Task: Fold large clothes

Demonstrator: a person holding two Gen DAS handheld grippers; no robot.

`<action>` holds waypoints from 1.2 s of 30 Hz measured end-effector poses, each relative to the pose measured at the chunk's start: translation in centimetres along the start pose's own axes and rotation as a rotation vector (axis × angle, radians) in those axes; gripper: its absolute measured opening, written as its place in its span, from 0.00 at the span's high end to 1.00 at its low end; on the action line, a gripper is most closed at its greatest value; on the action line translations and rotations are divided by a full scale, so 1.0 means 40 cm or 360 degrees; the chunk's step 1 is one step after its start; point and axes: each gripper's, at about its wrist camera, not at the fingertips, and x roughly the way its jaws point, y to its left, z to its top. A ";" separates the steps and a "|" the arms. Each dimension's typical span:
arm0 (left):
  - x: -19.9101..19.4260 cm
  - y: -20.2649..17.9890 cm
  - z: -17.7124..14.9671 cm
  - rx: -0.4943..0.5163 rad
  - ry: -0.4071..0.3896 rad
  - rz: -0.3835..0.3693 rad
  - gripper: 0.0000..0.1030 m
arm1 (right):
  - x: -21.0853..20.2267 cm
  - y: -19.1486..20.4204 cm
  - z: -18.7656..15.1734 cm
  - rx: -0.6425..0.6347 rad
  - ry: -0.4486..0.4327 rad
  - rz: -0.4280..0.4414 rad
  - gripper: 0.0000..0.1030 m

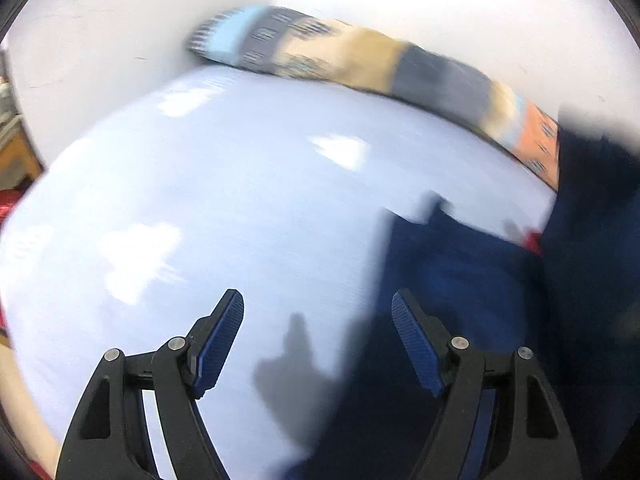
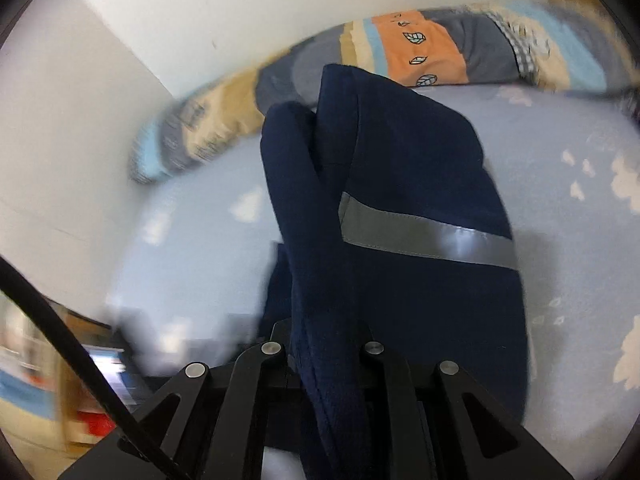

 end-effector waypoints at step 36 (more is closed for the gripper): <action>0.037 -0.140 -0.198 0.0407 0.0303 -0.0245 0.26 | 0.117 -0.269 -0.085 -0.0534 -0.0047 -0.0127 0.94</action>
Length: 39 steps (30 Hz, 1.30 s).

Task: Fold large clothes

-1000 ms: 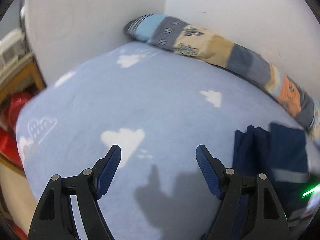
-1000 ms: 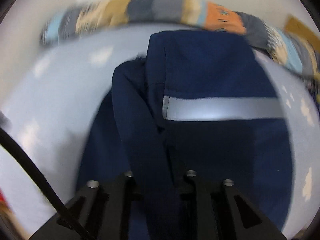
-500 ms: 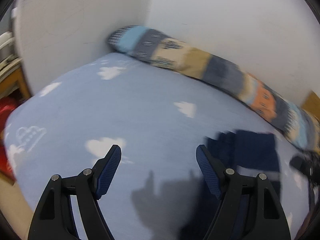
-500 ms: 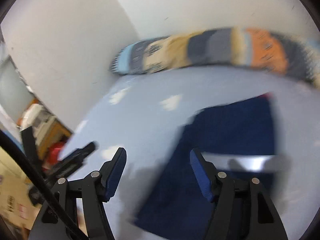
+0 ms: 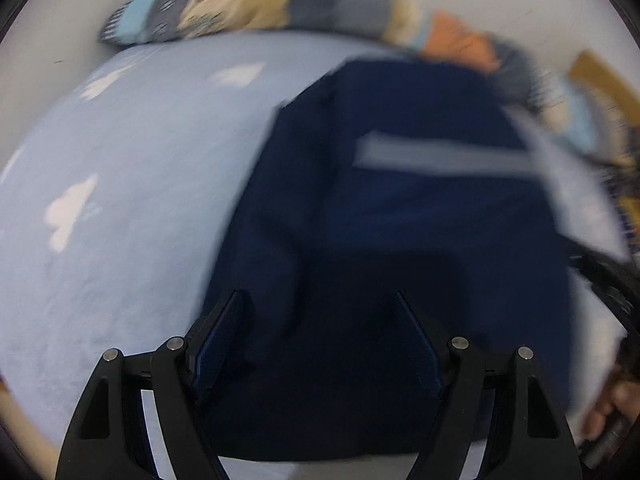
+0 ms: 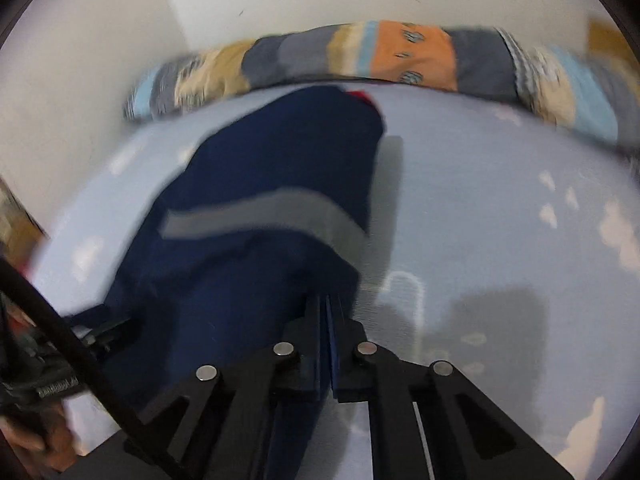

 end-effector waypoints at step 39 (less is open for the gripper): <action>0.075 -0.116 -0.022 0.0165 -0.0285 0.0202 0.15 | 0.106 0.001 0.102 -0.0248 0.0162 0.0280 0.66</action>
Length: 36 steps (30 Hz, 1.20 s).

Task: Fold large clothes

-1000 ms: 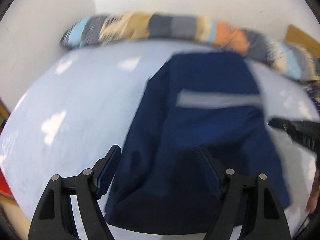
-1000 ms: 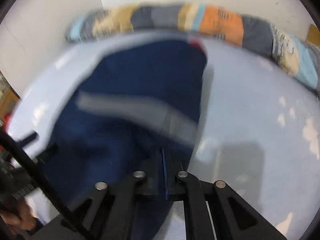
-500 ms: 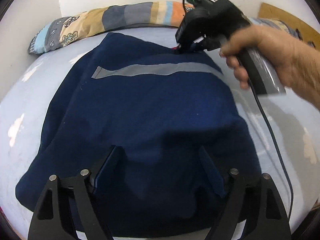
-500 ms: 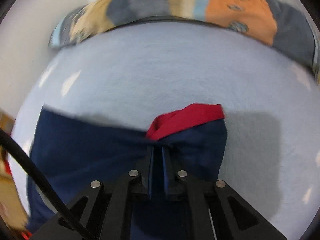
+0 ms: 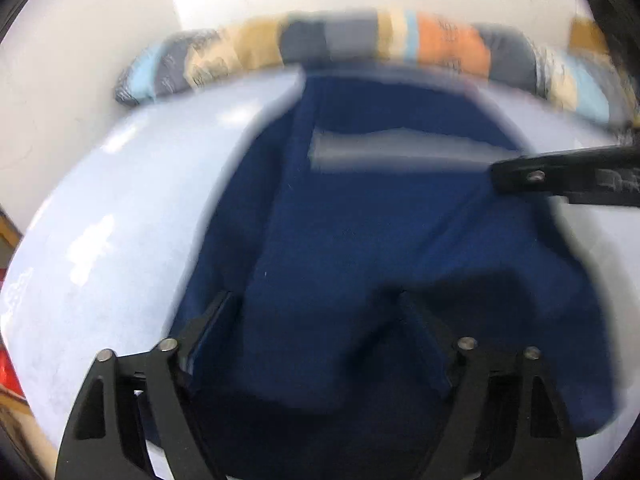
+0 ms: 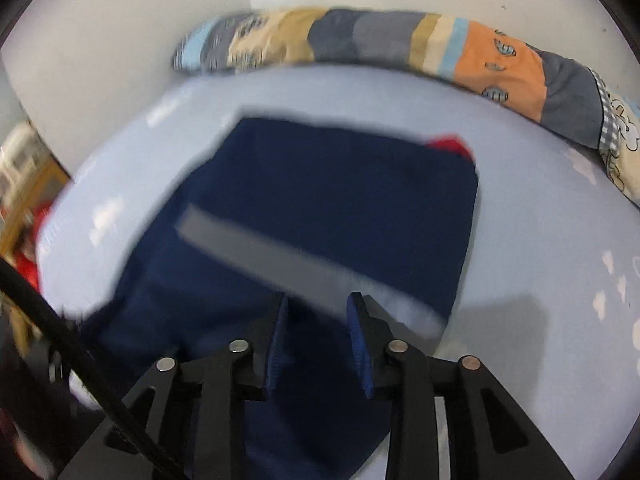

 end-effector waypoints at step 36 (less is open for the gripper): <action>-0.040 0.402 0.098 -0.0596 0.0311 -0.0579 0.14 | -0.237 -0.014 -0.234 0.0433 -0.0233 0.0505 0.18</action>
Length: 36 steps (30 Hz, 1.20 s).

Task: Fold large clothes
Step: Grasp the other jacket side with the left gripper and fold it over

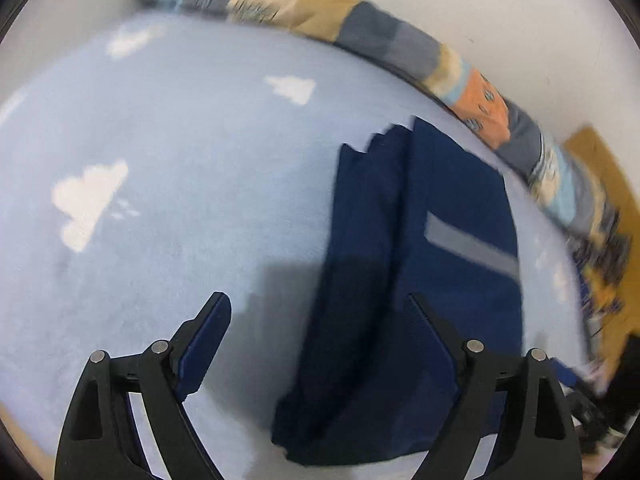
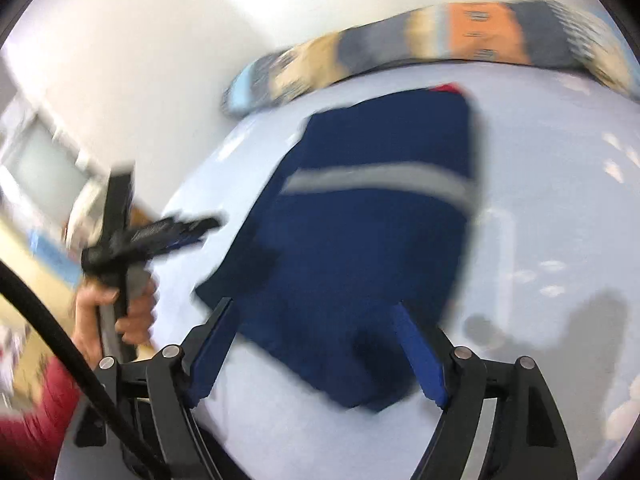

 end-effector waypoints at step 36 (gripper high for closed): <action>0.267 -0.139 0.071 0.0187 0.0391 -0.0497 0.52 | 0.252 -0.167 0.126 0.0200 0.0215 0.0023 0.37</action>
